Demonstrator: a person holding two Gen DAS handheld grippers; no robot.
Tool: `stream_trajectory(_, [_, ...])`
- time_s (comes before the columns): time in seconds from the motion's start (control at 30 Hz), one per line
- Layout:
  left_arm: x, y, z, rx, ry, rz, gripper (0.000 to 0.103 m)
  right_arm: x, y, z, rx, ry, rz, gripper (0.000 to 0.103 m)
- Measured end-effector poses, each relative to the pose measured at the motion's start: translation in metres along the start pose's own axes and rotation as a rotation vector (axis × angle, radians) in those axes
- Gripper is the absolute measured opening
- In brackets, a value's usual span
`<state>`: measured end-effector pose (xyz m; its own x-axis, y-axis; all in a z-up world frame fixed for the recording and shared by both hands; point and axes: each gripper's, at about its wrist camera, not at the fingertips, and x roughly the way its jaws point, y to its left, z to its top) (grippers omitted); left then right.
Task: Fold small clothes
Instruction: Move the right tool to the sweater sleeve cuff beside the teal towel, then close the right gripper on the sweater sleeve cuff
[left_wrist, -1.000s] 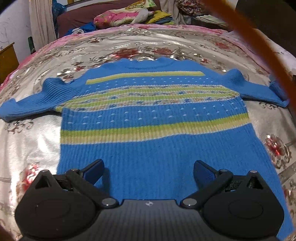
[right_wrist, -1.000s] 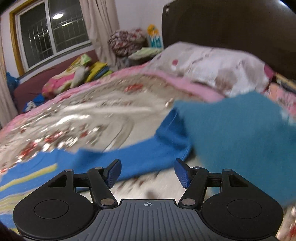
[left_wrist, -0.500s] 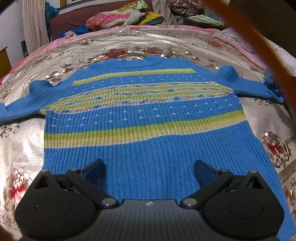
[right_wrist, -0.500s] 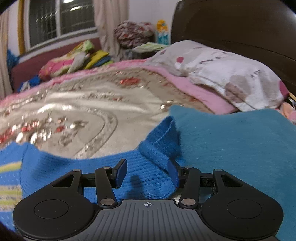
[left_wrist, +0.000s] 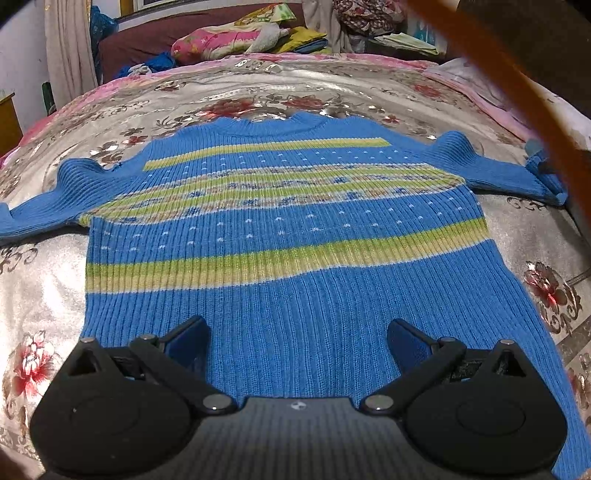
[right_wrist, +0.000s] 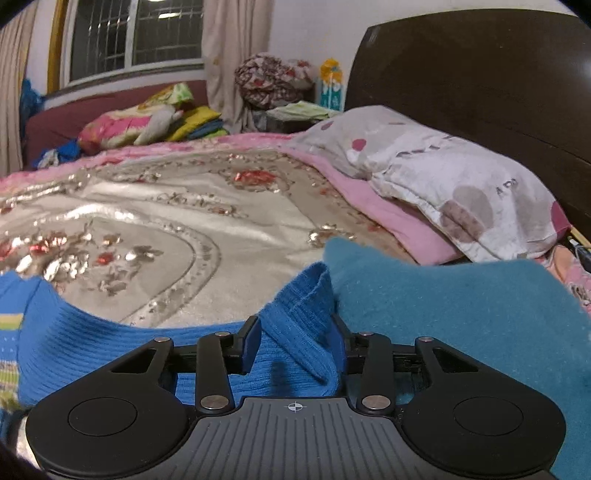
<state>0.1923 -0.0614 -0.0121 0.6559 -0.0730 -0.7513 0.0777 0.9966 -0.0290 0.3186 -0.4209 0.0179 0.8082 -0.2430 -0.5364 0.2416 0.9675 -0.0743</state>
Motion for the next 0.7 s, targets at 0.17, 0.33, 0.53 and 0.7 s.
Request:
stream_trajectory(0.17, [0.000, -0.001, -0.002, 0.001, -0.010, 0.001, 0.103, 0.013, 0.004, -0.007, -0.019, 0.052, 0.001, 0.035])
stream_trajectory(0.33, [-0.001, 0.000, -0.004, 0.005, -0.027, -0.002, 0.103, 0.019, -0.001, -0.003, 0.017, 0.052, -0.004, 0.035])
stream_trajectory(0.53, [-0.001, 0.000, -0.005, 0.006, -0.034, -0.005, 0.103, 0.022, 0.004, -0.008, 0.007, 0.086, 0.000, 0.010])
stream_trajectory(0.7, [-0.002, 0.002, -0.005, 0.012, -0.031, -0.021, 0.103, 0.008, -0.008, 0.002, 0.161, 0.069, 0.094, 0.005])
